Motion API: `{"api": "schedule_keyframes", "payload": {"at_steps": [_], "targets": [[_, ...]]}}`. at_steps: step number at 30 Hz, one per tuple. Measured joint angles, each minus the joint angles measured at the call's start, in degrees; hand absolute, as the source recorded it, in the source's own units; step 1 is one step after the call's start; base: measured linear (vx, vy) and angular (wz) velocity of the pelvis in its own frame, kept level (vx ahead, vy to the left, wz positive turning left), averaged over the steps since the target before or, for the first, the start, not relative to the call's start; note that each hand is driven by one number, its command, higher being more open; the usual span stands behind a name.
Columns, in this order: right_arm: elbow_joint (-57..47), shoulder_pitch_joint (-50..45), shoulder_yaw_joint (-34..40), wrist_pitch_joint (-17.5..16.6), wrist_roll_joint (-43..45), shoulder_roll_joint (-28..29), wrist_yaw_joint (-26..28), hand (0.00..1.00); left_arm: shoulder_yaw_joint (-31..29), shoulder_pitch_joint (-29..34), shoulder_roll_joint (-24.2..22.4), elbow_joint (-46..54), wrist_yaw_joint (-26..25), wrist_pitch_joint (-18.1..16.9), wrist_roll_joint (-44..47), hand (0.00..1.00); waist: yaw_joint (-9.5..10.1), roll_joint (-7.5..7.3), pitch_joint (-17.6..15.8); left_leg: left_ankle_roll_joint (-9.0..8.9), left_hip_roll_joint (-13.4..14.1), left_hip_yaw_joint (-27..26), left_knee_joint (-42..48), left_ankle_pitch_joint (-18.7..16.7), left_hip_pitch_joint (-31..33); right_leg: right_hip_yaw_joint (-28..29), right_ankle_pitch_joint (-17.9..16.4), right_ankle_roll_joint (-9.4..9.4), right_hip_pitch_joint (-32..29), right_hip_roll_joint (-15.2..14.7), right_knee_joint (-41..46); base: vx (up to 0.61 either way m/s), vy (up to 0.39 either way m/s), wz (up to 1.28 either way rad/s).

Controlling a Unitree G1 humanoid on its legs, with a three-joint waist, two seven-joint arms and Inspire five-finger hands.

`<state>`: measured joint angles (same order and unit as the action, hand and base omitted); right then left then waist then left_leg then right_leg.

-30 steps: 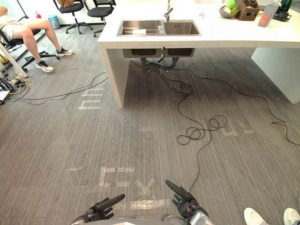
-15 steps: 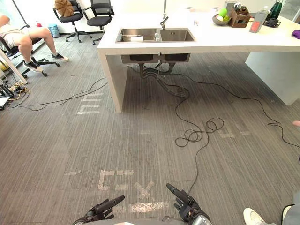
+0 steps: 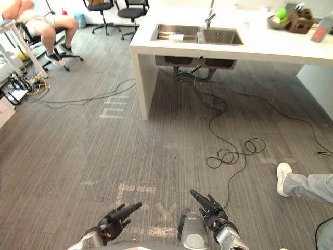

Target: Walk over to the sink, pick up the cup, carry it to the dishwasher, place the cup inside the dishwasher, then close the dishwasher door

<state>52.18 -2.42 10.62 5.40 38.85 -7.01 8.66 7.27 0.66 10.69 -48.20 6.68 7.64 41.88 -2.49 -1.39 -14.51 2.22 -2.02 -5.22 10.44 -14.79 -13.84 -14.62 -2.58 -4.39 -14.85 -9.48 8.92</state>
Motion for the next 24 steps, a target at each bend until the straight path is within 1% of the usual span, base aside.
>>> {"api": "schedule_keyframes", "payload": {"at_steps": [1,2,3,4,5,6,7,8,9,10,11,12,13,14,15,16,17,18,19,20,21,22,23,24], "targets": [[0.24,-0.73,0.67,0.64,0.01,0.11,-0.07,1.00,-0.04,-0.04,0.01,0.99,0.01,0.27,0.31,1.00,0.03,-0.23,-0.14,-0.47,0.15,0.44,1.27,-2.30,-0.79,0.43,-0.02,0.02,0.09,-0.06,-0.16,0.44,-0.270,0.23],[0.93,-1.16,1.73,1.84,0.40,0.03,-0.14,1.00,-0.23,-0.33,-0.28,1.29,0.00,0.36,0.30,1.00,-0.04,0.16,-0.29,-1.34,1.14,0.88,2.70,-5.14,-1.69,0.89,3.23,1.78,-0.40,0.47,1.73,0.35,-0.201,0.13],[1.34,-1.19,2.41,2.21,0.42,-0.01,-0.27,1.00,-0.18,-0.50,-0.47,1.29,0.02,0.42,0.30,1.00,-0.18,0.63,-0.28,-1.96,2.15,1.12,2.83,-6.19,-1.89,0.55,4.28,2.51,-1.34,1.06,4.04,0.49,-0.254,0.17],[1.91,-1.24,2.94,2.73,0.86,-0.04,-0.36,1.00,0.01,-0.81,-0.55,1.25,0.01,0.53,0.52,1.00,-0.87,2.41,0.69,-3.07,4.41,1.41,2.11,-7.61,-2.10,-0.01,4.49,3.09,-3.93,2.17,9.38,0.56,-0.263,0.22],[2.22,-1.23,3.35,3.04,1.86,-0.14,-0.32,1.00,0.07,-0.85,-0.64,0.79,-0.11,0.43,1.57,1.00,-1.52,3.37,1.45,-4.25,6.43,1.49,0.66,-7.33,-3.21,-1.41,3.68,4.83,-5.64,3.06,13.45,0.60,-0.269,0.20],[2.51,-1.05,4.11,3.13,2.08,-0.11,-0.30,1.00,0.21,-1.16,-0.76,-0.16,-0.24,0.23,2.20,1.00,-1.52,3.58,1.58,-5.55,6.82,1.19,1.89,-6.48,-3.01,-1.64,2.21,7.35,-6.33,3.42,15.48,0.64,-0.294,0.01],[3.70,-0.35,5.24,3.39,2.07,-0.47,-0.41,1.00,0.42,-2.32,-1.45,-2.34,-0.62,-0.03,3.47,1.00,-1.46,3.46,1.63,-7.67,7.49,-0.14,8.46,-4.35,-0.83,-1.56,-0.39,9.40,-6.69,3.53,18.94,0.75,-0.361,-0.12],[3.76,-0.34,5.22,3.73,2.01,-1.31,-0.27,1.00,0.55,-2.18,-2.43,-3.48,-0.46,-0.59,4.36,1.00,-1.69,3.56,1.73,-9.69,8.31,-1.07,18.24,-0.22,2.65,-1.39,-2.97,10.46,-5.08,3.55,20.23,0.62,-0.305,-0.14],[3.79,-0.42,5.13,3.73,1.77,-1.56,-0.20,1.00,0.54,-2.06,-3.05,-3.93,-0.31,-1.35,4.37,1.00,-1.74,3.71,1.74,-10.33,9.26,-1.80,24.35,3.21,5.10,-1.16,-3.94,10.72,-3.60,3.87,19.59,0.71,-0.328,-0.09],[4.51,-0.39,4.64,3.55,0.78,-1.79,0.14,1.00,0.48,-1.50,-4.04,-3.93,0.18,-3.46,4.34,1.00,-1.52,4.54,1.70,-10.21,12.73,-3.68,38.62,7.90,11.16,-1.19,-4.60,10.99,0.78,5.80,15.89,0.58,-0.231,-0.16],[6.07,-0.02,4.65,3.49,-0.71,-2.01,0.29,1.00,0.00,-0.69,-4.45,-3.36,0.72,-5.54,4.26,1.00,-1.01,4.75,1.45,-7.45,15.75,-5.68,49.72,6.14,16.04,-1.10,-4.55,11.16,6.33,8.02,11.21,0.70,-0.261,-0.19],[6.65,-0.02,4.61,3.49,-1.27,-1.86,0.39,1.00,-0.02,-0.29,-4.52,-2.98,0.76,-6.55,4.23,1.00,-0.73,4.61,1.24,-6.43,16.16,-5.99,52.77,5.45,18.01,-1.01,-4.54,11.21,9.30,8.65,9.03,0.57,-0.161,-0.27],[7.72,0.08,4.46,3.37,-2.06,-1.95,0.52,1.00,0.00,0.96,-4.67,-0.74,0.77,-7.96,4.21,1.00,0.07,4.33,1.03,-5.73,14.81,-6.22,53.59,4.11,21.74,-0.41,-4.54,11.31,14.38,9.36,5.32,0.55,-0.115,-0.39],[8.37,0.53,3.70,3.32,-2.04,-2.40,0.57,1.00,-0.01,2.54,-4.88,3.05,0.83,-9.41,4.21,1.00,0.74,4.40,0.90,-6.03,12.60,-6.45,49.42,3.35,25.41,0.82,-4.54,11.33,17.62,9.70,2.70,0.52,-0.094,-0.51],[8.46,0.95,3.50,3.35,-2.03,-2.99,0.60,1.00,-0.01,3.12,-4.92,4.75,0.83,-10.26,4.20,1.00,1.26,4.28,0.71,-6.06,11.44,-6.69,46.41,2.95,26.89,1.77,-4.54,11.34,18.61,9.74,1.80,0.39,-0.050,-0.72],[8.53,2.04,3.51,3.41,-2.04,-3.09,0.65,1.00,-0.31,3.58,-4.91,7.35,0.79,-11.53,4.14,1.00,2.13,4.82,0.30,-5.86,9.83,-7.81,39.56,2.48,28.55,3.63,-4.52,11.31,20.13,9.70,0.69,0.43,-0.002,-1.02],[8.37,3.61,3.50,3.46,-2.03,-3.17,0.68,1.00,-1.87,4.14,-5.07,11.49,0.50,-13.24,3.68,1.00,3.08,4.74,-0.87,-5.91,7.98,-9.19,25.09,2.90,29.36,6.06,-4.60,11.12,22.22,9.38,-0.62,0.49,0.025,-1.10],[7.95,4.42,3.50,3.46,-1.99,-3.03,0.69,1.00,-2.64,4.31,-5.11,14.40,-0.26,-14.29,3.61,1.00,3.11,4.74,-1.36,-5.99,6.92,-9.06,15.48,4.37,29.68,7.00,-4.95,10.52,23.39,9.04,-1.46,0.40,0.027,-0.86],[7.75,4.80,3.51,3.45,-1.94,-2.99,0.71,1.00,-3.05,4.21,-5.19,16.22,-0.63,-14.90,3.62,1.00,3.06,4.95,-1.75,-6.14,6.46,-8.98,9.22,6.14,29.63,7.38,-5.23,10.04,24.38,8.86,-2.08,0.36,0.077,-0.45],[7.46,4.85,3.56,3.35,-1.88,-3.03,0.72,1.00,-3.28,3.81,-5.23,19.90,-1.67,-15.83,3.65,1.00,3.00,5.72,-2.48,-6.54,6.28,-8.71,-0.83,8.59,29.61,7.97,-5.79,9.09,26.63,8.71,-3.44,0.35,0.130,-0.23],[7.52,4.19,3.65,3.32,-1.75,-3.56,0.70,1.00,-3.46,2.86,-5.23,22.55,-1.94,-16.38,3.65,1.00,3.01,6.71,-3.09,-6.76,6.93,-8.95,-3.90,8.64,30.56,8.02,-6.67,7.73,29.21,8.58,-4.62,0.43,0.174,-0.12],[7.52,3.92,3.66,3.32,-1.68,-3.90,0.70,1.00,-3.60,2.33,-5.20,23.60,-2.02,-16.60,3.66,1.00,3.02,7.02,-3.38,-6.77,7.05,-9.40,-3.87,8.64,31.04,7.91,-7.42,7.03,30.47,8.40,-4.86,0.39,0.218,0.06],[7.56,2.10,3.82,3.34,-1.10,-4.30,0.70,1.00,-3.88,1.57,-5.15,25.18,-2.14,-16.85,3.65,1.00,3.02,7.59,-3.53,-6.63,7.18,-10.06,-3.42,8.73,31.27,7.59,-9.59,6.03,32.83,8.03,-4.66,0.45,0.273,0.17],[7.46,-0.61,3.78,3.30,0.39,-4.79,0.83,1.00,-4.27,1.51,-5.16,26.71,-2.10,-16.92,3.64,1.00,3.02,9.42,-2.51,-6.68,7.86,-11.49,-3.75,8.69,30.03,7.38,-12.65,4.92,34.73,8.39,-3.33,0.49,0.300,0.20]]}}
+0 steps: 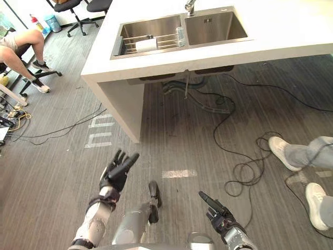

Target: Walk over to the sink, pick up the cup, carry it to the dishwasher, place the cup inside the dishwasher, then close the dishwasher door

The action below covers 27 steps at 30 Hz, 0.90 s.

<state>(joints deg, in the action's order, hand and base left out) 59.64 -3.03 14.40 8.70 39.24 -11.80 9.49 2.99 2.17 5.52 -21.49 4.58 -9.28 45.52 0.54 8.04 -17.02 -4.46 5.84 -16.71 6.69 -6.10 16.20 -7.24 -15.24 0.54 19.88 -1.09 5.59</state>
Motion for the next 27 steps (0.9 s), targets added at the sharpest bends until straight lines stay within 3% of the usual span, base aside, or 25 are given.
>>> {"api": "schedule_keyframes", "payload": {"at_steps": [1,2,3,4,6,8,10,13,15,16,17,18,19,20,21,23,25,26,27], "targets": [[0.19,-1.00,0.03,-0.06,0.13,-0.35,0.01,1.00,-0.34,-0.13,0.24,0.55,0.06,-0.03,-0.01,1.00,-0.04,0.86,0.54,1.61,0.29,0.02,-0.97,3.61,-0.79,-0.12,-1.72,-0.27,0.73,0.30,1.07,0.52,0.297,0.25],[0.19,-2.03,-0.11,-0.04,0.63,-0.22,-0.04,1.00,-1.28,-1.63,0.50,0.75,-0.19,-0.04,0.01,1.00,0.22,0.63,0.37,3.76,-0.48,-0.70,0.23,9.03,-0.72,-1.05,-3.77,-1.61,0.70,-1.31,3.60,0.39,0.225,0.10],[0.39,-2.15,-0.07,0.11,1.08,0.10,-0.07,1.00,-2.08,-1.77,0.65,1.52,-0.43,-0.05,-0.01,1.00,0.41,0.05,0.02,3.51,-1.14,-1.14,0.73,9.92,-0.85,-1.19,-4.36,-2.08,0.54,-2.42,4.46,0.48,0.286,-0.18],[0.30,-1.72,0.16,-0.11,1.69,0.83,-0.27,1.00,-3.96,-1.64,0.97,3.82,-0.86,-0.20,0.00,1.00,1.34,-1.03,-0.67,3.46,-2.43,-1.78,2.54,9.98,-0.67,-1.37,-5.05,-2.70,0.58,-4.67,4.93,0.33,0.222,-0.47],[0.00,-1.23,0.33,-0.06,2.32,1.09,-0.30,1.00,-5.16,-1.29,1.60,6.65,-1.97,-0.69,-0.01,1.00,1.87,-1.25,-0.80,3.69,-2.77,-1.82,7.13,10.11,0.92,-1.84,-4.90,-2.86,1.15,-6.15,4.55,0.27,0.186,-0.35],[-0.14,-1.23,1.04,0.01,2.40,1.57,-0.56,1.00,-5.18,-1.25,2.06,10.67,-3.36,-1.42,-0.09,1.00,1.86,-1.59,-0.84,5.40,-2.76,-2.07,11.97,10.94,2.21,-2.20,-4.76,-2.87,2.66,-7.00,4.25,0.31,0.222,-0.02],[-0.02,-1.24,2.35,0.41,3.42,1.77,-0.81,1.00,-4.77,-1.34,2.00,13.66,-4.50,-1.69,-0.86,1.00,1.95,-2.13,-0.56,7.66,-3.35,-2.06,13.89,9.39,3.35,-1.80,-4.27,-2.84,2.16,-7.63,5.04,0.25,0.167,0.09],[1.22,-2.65,5.60,1.62,3.30,1.78,-0.76,1.00,-4.53,-1.83,1.17,15.73,-6.03,-1.71,-3.14,1.00,1.95,-3.82,1.89,9.26,-6.39,-1.98,13.00,8.28,4.68,-0.60,-4.16,-3.04,-2.19,-9.99,11.40,0.21,0.111,0.24],[2.22,-4.25,6.82,1.77,1.17,1.78,-0.93,1.00,-3.73,-1.83,0.72,16.54,-7.28,-1.68,-5.00,1.00,1.98,-4.68,3.66,9.91,-8.58,-1.47,11.21,7.82,4.11,0.84,-2.61,-6.47,-6.88,-11.72,21.08,0.28,0.109,0.35],[2.43,-4.99,8.12,0.53,0.67,2.18,-1.17,1.00,-3.55,-1.83,0.78,17.40,-7.54,-1.60,-6.60,1.00,1.84,-4.99,3.80,11.00,-9.66,-0.80,10.66,7.01,2.61,2.77,0.69,-13.79,-10.47,-12.51,30.10,0.31,0.119,0.32],[2.54,-4.95,9.53,0.26,0.99,2.42,-1.36,1.00,-3.54,-1.90,1.15,18.46,-8.51,-1.23,-8.24,1.00,1.57,-5.51,3.96,11.77,-10.55,-0.19,10.14,6.38,1.20,4.40,5.29,-16.01,-13.88,-12.90,37.80,0.36,0.115,0.52],[3.02,-4.97,10.33,0.43,1.07,2.72,-1.43,1.00,-3.28,-2.41,1.98,19.76,-9.74,-0.86,-9.65,1.00,0.80,-6.29,4.29,11.84,-11.88,1.55,8.67,6.14,-1.24,4.77,5.34,-16.18,-18.25,-13.49,47.77,0.28,0.070,0.47],[3.20,-4.98,10.62,0.52,1.14,3.05,-1.40,1.00,-3.17,-2.63,2.32,20.21,-10.13,-0.83,-9.87,1.00,0.69,-6.48,4.30,11.79,-12.33,2.11,7.92,6.13,-2.33,4.26,4.66,-15.89,-19.75,-14.00,50.74,0.25,0.035,0.56],[3.67,-5.00,11.86,0.61,1.18,3.43,-1.20,1.00,-3.06,-2.72,2.95,22.17,-13.63,-0.84,-14.33,1.00,0.34,-6.46,4.24,11.63,-13.10,3.54,5.41,6.12,-6.25,-0.03,1.49,-13.03,-24.34,-16.72,56.10,0.23,0.001,0.37],[3.93,-5.05,12.13,0.66,1.16,4.43,-1.06,1.00,-3.18,-2.72,4.03,23.63,-16.98,-0.94,-18.87,1.00,0.21,-6.33,4.24,11.33,-13.06,4.74,3.28,6.10,-9.67,-3.30,-0.91,-9.24,-27.60,-18.69,55.72,0.22,-0.023,0.36],[3.46,-5.79,13.43,-0.02,2.46,6.76,-0.61,1.00,-3.19,-2.79,6.15,25.02,-22.56,-3.09,-26.05,1.00,-0.78,-6.11,4.43,10.44,-12.02,7.53,2.19,5.63,-12.54,-4.17,-3.32,-6.79,-31.54,-18.21,48.74,0.18,-0.132,0.60],[2.61,-6.19,13.50,-0.09,3.02,6.80,-0.56,1.00,-3.28,-3.39,7.50,26.44,-26.10,-5.72,-30.02,1.00,-1.58,-6.51,4.69,8.75,-11.42,11.03,3.87,4.39,-12.74,-3.29,-2.91,-7.15,-32.32,-16.37,34.63,0.19,-0.226,0.94],[3.50,-6.84,13.80,0.20,4.70,6.90,-0.57,1.00,-3.74,-4.41,8.23,27.15,-27.67,-7.05,-31.56,1.00,-1.26,-8.09,5.05,7.61,-12.13,13.03,5.15,3.57,-12.61,-3.22,3.45,-6.17,-31.75,-16.46,25.21,0.19,-0.245,0.85],[4.31,-6.89,14.39,0.43,5.34,6.89,-0.32,1.00,-4.37,-4.55,8.04,27.44,-28.62,-7.60,-32.27,1.00,-1.49,-8.31,4.94,6.68,-12.20,14.23,6.15,3.29,-12.74,-3.88,5.29,-5.58,-30.78,-16.44,24.79,0.27,-0.330,0.80]]}}
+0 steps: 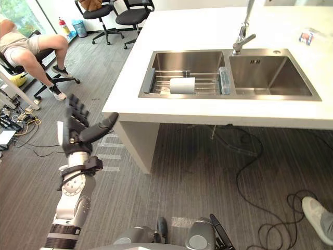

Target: Walk over to the sink, pick up the cup, carry it to the dishwasher, place the cup inside the dishwasher, then close the dishwasher door

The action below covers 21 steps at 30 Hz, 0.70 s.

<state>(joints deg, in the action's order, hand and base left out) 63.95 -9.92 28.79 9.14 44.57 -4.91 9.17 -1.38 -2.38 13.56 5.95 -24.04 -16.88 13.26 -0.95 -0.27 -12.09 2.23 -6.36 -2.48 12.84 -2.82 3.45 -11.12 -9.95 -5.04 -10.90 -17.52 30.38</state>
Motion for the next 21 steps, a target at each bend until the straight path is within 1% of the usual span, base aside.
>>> {"api": "schedule_keyframes", "payload": {"at_steps": [1,2,3,5,6,7,9,10,11,14,16,17,18,19,20,21], "targets": [[1.53,-0.12,1.57,0.66,0.90,-0.85,0.51,1.00,-1.11,0.39,-1.19,0.46,-1.84,-0.86,-0.10,1.00,0.78,1.78,0.62,-1.35,2.06,1.42,0.96,-0.81,0.10,-2.17,-0.09,0.06,2.09,1.80,-2.40,0.31,-0.372,0.36],[2.53,-0.17,2.95,1.19,0.45,-0.99,1.49,1.00,-2.41,0.53,-1.25,1.30,-3.43,-2.46,-0.94,1.00,1.58,2.63,1.08,-2.40,3.86,1.78,1.06,-1.33,0.02,-3.08,-0.32,0.78,3.11,3.80,-3.99,0.29,-0.345,0.14],[2.68,-0.15,3.60,1.35,0.21,-0.84,1.93,1.00,-3.10,0.47,-1.25,1.90,-3.77,-3.51,-1.28,1.00,1.55,2.64,1.08,-2.83,4.52,2.06,1.04,-1.60,-0.05,-3.54,-0.58,1.22,3.50,4.48,-4.43,0.21,-0.257,0.02],[2.93,-0.14,6.29,1.30,-0.79,-0.38,2.28,1.00,-2.82,-0.66,-1.26,4.49,-4.82,-6.17,-2.07,1.00,1.49,2.63,0.92,-4.49,6.07,3.24,1.67,-2.72,0.11,-5.02,-1.79,2.78,4.49,6.34,-5.02,0.17,-0.197,0.12],[3.09,-0.14,7.08,1.39,-0.84,-0.44,2.27,1.00,-2.41,-1.05,-1.25,4.85,-4.79,-6.37,-2.06,1.00,1.43,2.68,0.84,-4.76,6.27,3.44,2.04,-3.01,0.11,-5.28,-2.22,3.10,4.72,6.53,-4.85,0.20,-0.206,0.21],[3.28,-0.17,8.78,1.82,-0.04,-0.88,2.28,1.00,-1.04,-2.28,-1.19,4.98,-4.28,-7.18,-1.45,1.00,0.89,2.74,0.55,-5.42,6.43,3.30,4.06,-3.77,0.43,-5.99,-3.70,3.50,5.40,6.39,-3.74,0.10,-0.095,0.18],[3.43,-0.22,9.87,2.13,0.96,-1.05,2.44,1.00,-0.18,-2.93,-1.15,5.01,-2.97,-7.31,0.39,1.00,0.59,2.78,0.34,-5.43,6.45,2.96,4.84,-3.76,0.42,-6.26,-4.03,3.83,6.11,6.32,-3.78,0.08,-0.064,0.10],[3.39,-0.17,10.61,2.31,0.92,-1.29,3.01,1.00,0.38,-3.29,-1.07,5.06,-1.58,-7.33,1.87,1.00,0.40,3.05,0.22,-5.42,6.70,2.42,4.45,-3.71,-0.04,-6.26,-4.10,3.95,6.52,6.55,-4.12,0.06,-0.048,0.00],[3.40,-0.15,11.34,2.45,0.87,-1.59,3.78,1.00,1.14,-3.60,-1.02,5.09,0.18,-7.31,3.85,1.00,0.17,3.37,0.12,-5.37,6.80,1.94,2.93,-3.35,-0.78,-6.36,-4.12,3.99,6.86,6.65,-4.49,0.00,0.000,0.00],[3.33,-0.09,11.42,2.52,0.16,-1.94,5.13,1.00,2.99,-3.91,-0.58,5.22,3.53,-7.13,5.41,1.00,0.17,3.98,-0.16,-5.31,7.09,1.87,0.50,-2.03,-1.97,-6.25,-3.78,4.05,7.25,6.97,-5.97,0.00,0.001,-0.02],[3.45,0.14,11.38,2.55,-0.78,-1.95,5.50,1.00,4.02,-3.90,-0.14,5.34,4.59,-7.00,5.86,1.00,0.36,4.65,-0.48,-5.61,7.67,1.57,1.33,-1.76,-1.95,-5.65,-2.38,4.30,8.43,8.02,-8.71,-0.02,0.015,-0.24],[3.66,0.67,11.25,2.57,-0.92,-1.92,5.50,1.00,4.07,-3.90,-0.03,5.85,5.94,-7.00,6.91,1.00,0.68,5.01,-0.45,-6.07,8.01,0.67,0.87,-1.18,-2.14,-4.81,-1.03,4.38,8.79,8.77,-10.80,-0.02,0.028,-0.44],[3.71,1.26,11.24,2.57,-0.92,-1.77,5.49,1.00,4.14,-3.90,0.12,7.02,7.01,-7.00,7.53,1.00,0.71,5.32,-0.44,-6.03,8.18,-0.09,-0.77,-0.14,-2.57,-4.03,0.42,4.38,8.80,9.35,-12.71,-0.01,0.023,-0.42],[3.71,1.54,11.24,2.52,-0.85,-1.67,5.38,1.00,4.22,-3.93,0.17,7.76,7.71,-7.01,7.85,1.00,0.68,5.49,-0.45,-6.03,8.19,-0.36,-1.77,0.42,-2.81,-3.82,1.05,4.40,8.79,9.56,-13.58,-0.01,0.023,-0.33],[3.69,1.80,11.24,2.49,-0.74,-1.54,5.15,1.00,5.13,-4.50,0.39,9.00,9.16,-7.02,8.27,1.00,0.54,5.96,-0.50,-5.86,8.31,-1.35,-4.34,1.74,-3.60,-3.39,2.26,4.42,8.77,9.86,-15.18,-0.01,0.015,-0.19],[3.71,1.76,11.25,2.51,-0.73,-1.53,4.68,1.00,6.12,-4.84,0.72,9.40,9.91,-7.01,8.48,1.00,0.52,6.30,-0.29,-5.78,8.31,-1.91,-5.31,2.20,-3.86,-3.18,2.76,4.31,8.78,9.99,-15.88,-0.01,0.017,-0.18]]}}
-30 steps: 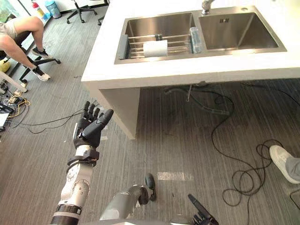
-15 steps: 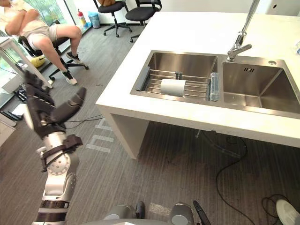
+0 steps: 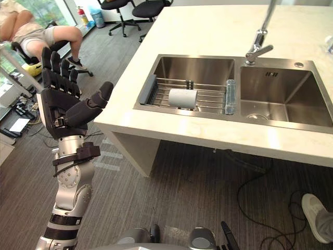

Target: Walk over to the sink, pick up the cup, carry it to the dishwasher, place the cup inside the dishwasher, then close the dishwasher door

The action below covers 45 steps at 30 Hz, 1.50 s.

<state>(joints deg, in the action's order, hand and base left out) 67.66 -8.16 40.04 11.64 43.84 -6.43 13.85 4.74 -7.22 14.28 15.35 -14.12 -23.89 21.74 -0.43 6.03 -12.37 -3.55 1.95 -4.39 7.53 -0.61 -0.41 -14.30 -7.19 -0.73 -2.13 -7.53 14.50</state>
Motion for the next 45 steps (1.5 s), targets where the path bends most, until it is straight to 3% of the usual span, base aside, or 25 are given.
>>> {"api": "schedule_keyframes", "payload": {"at_steps": [4,10,15,22,25,26,28,30,33,34,35,36,38,41,45], "targets": [[-0.60,0.01,-0.45,-0.08,-0.25,0.39,-1.21,1.00,1.62,-2.13,0.75,0.14,4.12,0.00,1.44,1.00,-0.35,0.89,0.59,0.66,0.05,-1.00,-1.43,0.53,-0.54,1.08,1.52,-0.10,0.08,0.65,-2.04,-0.04,0.028,-0.16],[-0.67,-0.06,-2.05,-1.51,-0.24,0.46,-1.92,1.00,1.90,-4.43,0.76,0.32,5.65,1.80,3.93,1.00,-0.36,1.16,0.93,0.82,0.80,-1.02,-2.90,0.47,-0.73,1.35,2.61,-0.40,-0.18,1.35,-4.13,-0.05,0.010,-0.06],[-1.29,0.27,-4.23,-2.25,-2.37,0.45,-2.89,1.00,1.55,-4.37,0.56,0.29,4.02,4.89,4.10,1.00,1.26,0.68,1.18,2.11,1.05,-3.57,-3.29,-0.57,-0.18,-1.47,2.76,-0.64,-2.38,-0.09,-2.42,-0.03,0.035,-0.22],[-2.02,1.11,-6.86,-2.26,-4.78,-0.30,-2.57,1.00,1.28,-4.78,-1.54,-3.28,2.92,5.98,3.88,1.00,-0.20,0.55,1.13,1.81,1.06,-3.70,-1.86,-0.63,0.51,-1.45,1.90,-1.45,-3.68,-0.85,1.21,0.02,-0.020,0.01],[-2.54,0.87,-9.18,-2.48,-4.89,-0.62,-2.57,1.00,1.35,-4.73,-1.60,-4.39,2.67,6.64,3.03,1.00,-0.66,-0.91,-0.18,1.03,0.06,-3.19,5.94,-0.93,2.49,-1.92,-1.97,-0.79,-2.95,-3.45,5.83,-0.09,-0.042,0.29],[-2.93,0.85,-10.19,-2.20,-4.86,-0.64,-2.82,1.00,1.30,-4.67,-1.43,-4.38,2.69,6.69,3.17,1.00,-0.56,-1.70,-1.52,-0.02,0.45,-3.21,14.21,-0.47,5.60,-2.49,-2.06,-0.63,-1.16,-4.06,5.65,-0.12,-0.060,0.32],[-3.56,0.40,-11.70,-1.87,-4.68,-1.30,-2.89,1.00,1.29,-3.75,-1.30,-4.16,3.23,6.61,4.35,1.00,-0.15,-2.47,-2.78,-3.06,1.29,-3.44,18.71,-2.41,9.24,-2.74,-2.19,0.28,0.52,-4.34,5.72,-0.17,-0.062,0.10],[-4.08,-0.52,-11.92,-1.64,-4.59,-2.36,-2.89,1.00,1.23,-2.22,-1.13,-3.99,4.83,6.57,4.66,1.00,0.73,-2.09,-2.91,-3.58,2.28,-3.40,12.11,0.18,10.37,-2.12,-3.03,1.05,0.88,-4.22,7.31,-0.14,0.007,-0.19],[-5.83,-2.05,-12.14,-2.36,-4.64,-2.47,-2.98,1.00,1.20,-1.40,-0.94,-3.41,6.93,6.25,5.18,1.00,0.98,-1.99,-2.84,-2.04,3.40,-3.32,14.57,-0.38,10.93,-0.33,-3.08,1.07,0.59,-3.81,7.85,-0.02,0.120,-0.43],[-6.43,-2.53,-12.51,-2.64,-4.61,-2.74,-2.98,1.00,1.10,-1.24,-0.79,-2.81,7.79,6.12,5.38,1.00,1.00,-1.47,-2.36,0.09,3.85,-3.44,16.81,-2.76,10.42,1.23,-3.08,0.99,-0.74,-3.28,8.73,0.02,0.194,-0.63],[-6.93,-3.12,-13.62,-2.50,-4.53,-3.78,-3.00,1.00,1.06,-0.92,-0.82,-1.86,8.56,6.11,5.38,1.00,0.82,1.42,-0.35,0.57,5.52,-3.54,13.39,-7.80,9.17,2.21,-3.15,0.19,-2.77,-0.98,10.01,0.04,0.212,-0.61],[-6.60,-2.91,-13.68,-2.56,-4.55,-3.62,-3.38,1.00,0.70,-1.35,-0.28,-1.73,9.26,5.90,5.35,1.00,0.69,1.11,-0.51,0.98,5.49,-4.02,13.20,-4.81,9.59,3.05,-3.58,-0.79,-4.08,-1.11,11.51,0.05,0.213,-0.52],[-5.88,-3.72,-14.01,-1.56,-4.50,-1.64,-3.84,1.00,0.24,-0.82,0.61,-2.08,9.67,6.33,5.38,1.00,0.34,-0.91,0.33,1.88,2.19,-6.57,7.50,-3.20,7.19,5.24,-3.31,-2.16,-5.60,-3.94,11.16,0.09,0.195,-0.26],[-6.05,-4.54,-12.71,-1.72,-2.50,-0.76,-4.16,1.00,0.95,-0.86,0.89,-1.95,9.83,6.79,6.26,1.00,-1.67,-0.91,1.62,2.34,-1.62,-5.80,-2.84,2.43,2.96,4.04,-2.66,-4.16,-4.11,-6.61,8.61,0.15,0.116,0.27],[-5.84,-4.69,-11.48,-1.65,-2.81,-0.11,-3.96,1.00,6.34,-3.11,3.06,-1.94,10.50,9.39,6.52,1.00,-2.02,-1.03,2.17,2.85,-2.04,-2.98,-7.08,5.08,1.71,0.25,-1.95,-5.42,-1.49,-6.54,4.90,0.16,-0.009,0.38]]}}
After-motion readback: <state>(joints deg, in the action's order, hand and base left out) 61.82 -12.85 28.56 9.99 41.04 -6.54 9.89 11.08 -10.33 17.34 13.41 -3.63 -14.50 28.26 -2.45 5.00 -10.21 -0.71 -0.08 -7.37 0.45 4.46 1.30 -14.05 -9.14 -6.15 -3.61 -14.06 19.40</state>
